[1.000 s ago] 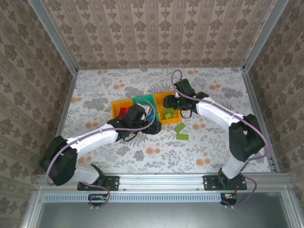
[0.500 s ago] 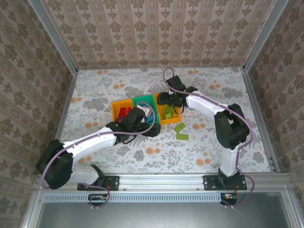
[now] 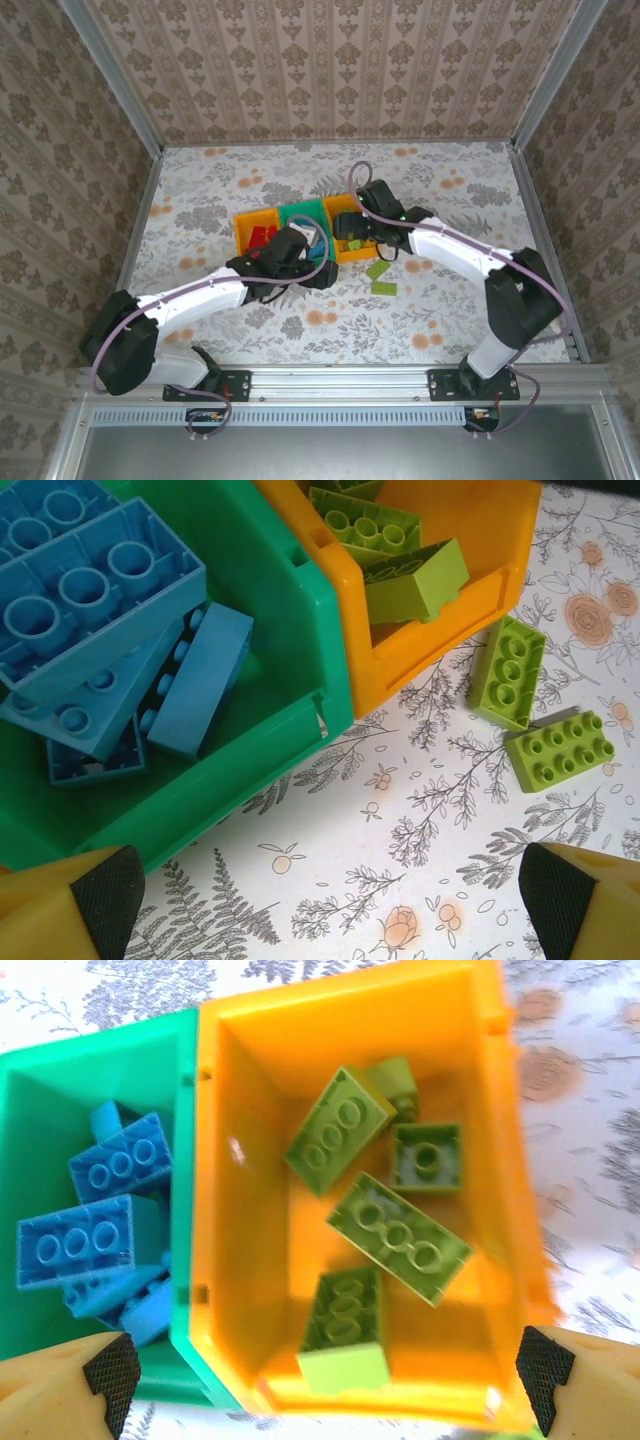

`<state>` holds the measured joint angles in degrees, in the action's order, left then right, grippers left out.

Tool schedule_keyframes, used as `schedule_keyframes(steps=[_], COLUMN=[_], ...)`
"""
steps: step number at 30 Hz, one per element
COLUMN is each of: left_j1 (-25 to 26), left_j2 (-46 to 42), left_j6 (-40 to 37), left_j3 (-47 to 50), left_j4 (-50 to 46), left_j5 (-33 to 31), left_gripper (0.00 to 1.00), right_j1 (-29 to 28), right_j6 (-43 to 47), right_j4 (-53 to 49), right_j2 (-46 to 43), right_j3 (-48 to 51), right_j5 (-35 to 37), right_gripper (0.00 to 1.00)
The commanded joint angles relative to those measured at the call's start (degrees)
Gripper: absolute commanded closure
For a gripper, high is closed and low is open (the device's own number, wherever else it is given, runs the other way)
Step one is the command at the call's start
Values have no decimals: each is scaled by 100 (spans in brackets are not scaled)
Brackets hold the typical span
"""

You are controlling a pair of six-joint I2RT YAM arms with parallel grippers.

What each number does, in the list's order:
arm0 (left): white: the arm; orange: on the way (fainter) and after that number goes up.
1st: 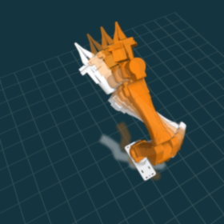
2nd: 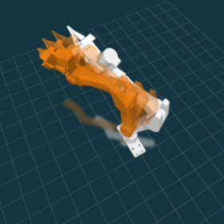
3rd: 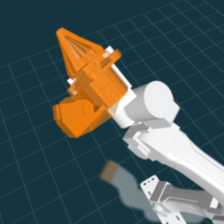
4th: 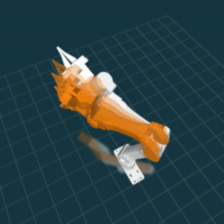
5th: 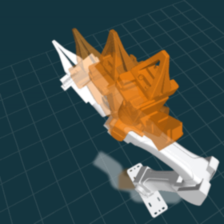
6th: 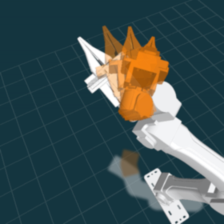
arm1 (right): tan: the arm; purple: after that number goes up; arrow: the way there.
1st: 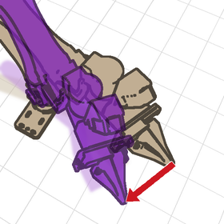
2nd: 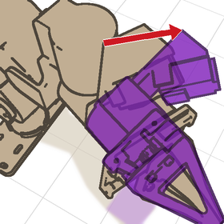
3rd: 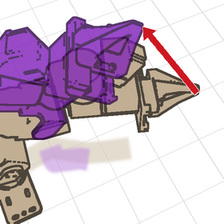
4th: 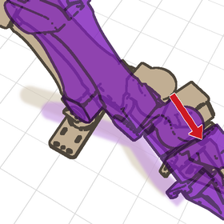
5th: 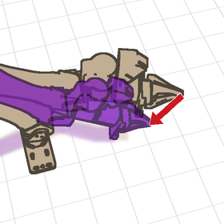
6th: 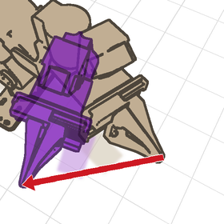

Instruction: Sort the legos into containers by color

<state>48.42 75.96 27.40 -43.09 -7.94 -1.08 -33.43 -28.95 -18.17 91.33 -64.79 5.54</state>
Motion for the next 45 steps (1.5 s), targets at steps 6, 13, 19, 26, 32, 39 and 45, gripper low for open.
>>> schedule_keyframes(steps=[6,13,19,26,32,39,45], left_j1=[27,12,7,4,6,-5,-11], left_j2=[-459,-556,-591,-530,-519,-576,-608], left_j6=[-3,-60,-85,-68,-60,-76,-59], left_j3=[372,361,363,345,345,362,401], left_j4=[367,284,258,259,245,206,135], left_j5=[-251,-330,-334,-324,-333,-364,-396], left_gripper=[0,0,0,0,0,0,0], right_j1=[-973,-1579,-1732,-1836,-1927,-1921,-1900], right_j6=[-786,-2026,-2525,-2594,-2807,-2949,-3011], right_j4=[-440,-965,-791,-511,-597,-577,-499], right_j2=[-1100,-1125,-1095,-970,-611,44,309], right_j3=[1209,1740,2240,2445,2341,2183,2181], right_j5=[2570,3285,3024,2617,2583,2497,2371], right_gripper=[0,0,1,7,8,13,33])
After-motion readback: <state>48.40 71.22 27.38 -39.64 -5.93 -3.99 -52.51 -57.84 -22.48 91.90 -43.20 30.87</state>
